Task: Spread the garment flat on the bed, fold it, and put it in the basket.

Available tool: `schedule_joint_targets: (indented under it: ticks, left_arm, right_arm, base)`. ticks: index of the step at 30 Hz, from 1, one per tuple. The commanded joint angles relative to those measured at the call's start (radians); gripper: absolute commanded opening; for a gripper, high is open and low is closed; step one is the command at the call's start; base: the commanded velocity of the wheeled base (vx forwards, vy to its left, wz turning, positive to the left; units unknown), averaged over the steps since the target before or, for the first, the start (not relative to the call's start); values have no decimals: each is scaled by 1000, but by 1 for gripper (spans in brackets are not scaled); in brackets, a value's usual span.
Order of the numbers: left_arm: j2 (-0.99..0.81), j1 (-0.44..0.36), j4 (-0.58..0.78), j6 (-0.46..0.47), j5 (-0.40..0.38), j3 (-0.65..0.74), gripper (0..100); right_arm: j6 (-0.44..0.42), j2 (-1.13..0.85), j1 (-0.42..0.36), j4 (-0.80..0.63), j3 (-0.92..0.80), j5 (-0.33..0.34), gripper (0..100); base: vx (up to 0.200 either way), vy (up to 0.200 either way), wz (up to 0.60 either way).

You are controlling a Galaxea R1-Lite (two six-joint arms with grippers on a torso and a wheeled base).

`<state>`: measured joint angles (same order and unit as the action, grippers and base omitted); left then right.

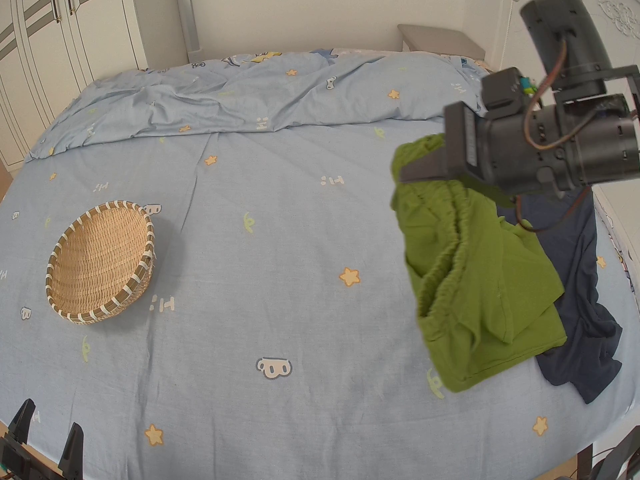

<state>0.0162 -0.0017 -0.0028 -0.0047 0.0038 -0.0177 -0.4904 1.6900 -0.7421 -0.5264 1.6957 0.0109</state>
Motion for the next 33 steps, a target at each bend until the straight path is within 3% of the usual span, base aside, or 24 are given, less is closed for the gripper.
schedule_joint_targets:
  ticks: [1, 5, 15, 16, 28, 33]
  left_arm:
    - [-5, 0, 0, -1, 1, 18, 100]
    - [-5, 0, 0, -1, 1, 18, 100]
    - [-5, 0, 0, 0, 1, 18, 100]
    - [-5, 0, 0, -1, 1, 18, 100]
    - [-7, 0, 0, -1, 1, 18, 100]
    - [-5, 0, 0, -1, 1, 18, 100]
  right_arm:
    - [-92, 189, -135, 69, 88, -12, 0]
    - [-89, 297, -154, 86, 88, -57, 0]
    - [-88, 412, -194, 180, 88, -92, 0]
    - [-88, 419, -195, 183, 96, -92, 100]
    - [-30, 464, -212, 174, 101, -92, 100]
    - [-34, 346, -108, 180, -4, -86, 100]
  base:
    - [0, 0, 0]
    - [0, 0, 0]
    - [0, 0, 0]
    - [0, 0, 0]
    - [0, 0, 0]
    - [0, 0, 0]
